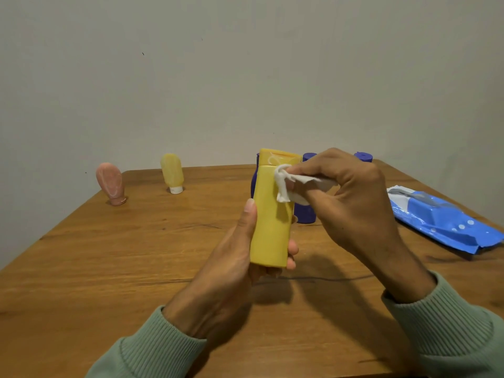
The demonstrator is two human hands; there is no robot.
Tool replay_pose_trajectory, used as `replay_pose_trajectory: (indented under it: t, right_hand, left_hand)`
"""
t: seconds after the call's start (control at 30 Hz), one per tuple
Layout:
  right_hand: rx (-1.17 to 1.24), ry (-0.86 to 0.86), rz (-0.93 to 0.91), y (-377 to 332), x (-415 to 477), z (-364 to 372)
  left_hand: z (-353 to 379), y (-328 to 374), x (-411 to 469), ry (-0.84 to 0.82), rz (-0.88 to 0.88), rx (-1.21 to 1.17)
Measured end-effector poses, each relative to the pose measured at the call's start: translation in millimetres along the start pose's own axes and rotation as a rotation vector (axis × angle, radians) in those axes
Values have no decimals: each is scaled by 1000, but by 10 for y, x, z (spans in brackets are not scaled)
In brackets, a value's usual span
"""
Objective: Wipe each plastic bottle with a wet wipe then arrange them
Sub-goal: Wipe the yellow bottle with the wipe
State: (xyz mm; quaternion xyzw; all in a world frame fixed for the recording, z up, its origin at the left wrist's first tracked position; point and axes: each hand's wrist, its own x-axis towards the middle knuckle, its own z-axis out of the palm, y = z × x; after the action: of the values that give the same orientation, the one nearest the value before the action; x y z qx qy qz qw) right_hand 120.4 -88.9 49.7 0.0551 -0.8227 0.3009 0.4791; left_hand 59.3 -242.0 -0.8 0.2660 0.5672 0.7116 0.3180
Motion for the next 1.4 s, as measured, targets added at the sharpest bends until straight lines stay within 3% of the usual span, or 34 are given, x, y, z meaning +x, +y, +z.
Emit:
replay_pose_trajectory:
  t: [0.2,0.6,0.87,1.1,1.27,1.4]
  right_hand:
    - [-54,113,-12,12,28,-49]
    - [-73,50,-78,-31,9,-55]
    - [-82,83,-61,3,20,-77]
    - [-112,125,-87,-54,7,-76]
    - [-121,42,-134,-93,-2,-76]
    - [-153,160,-88,-73,23,-113]
  left_hand:
    - [2,4,-19,-47,1,95]
    - [45,9,-74,-53,115,322]
    - [21,34,-43,-23,114,255]
    - [66,26,-77,-28,182,364]
    - [66,23,-68,5,210,382]
    - [77,11,-72,-3,213,394]
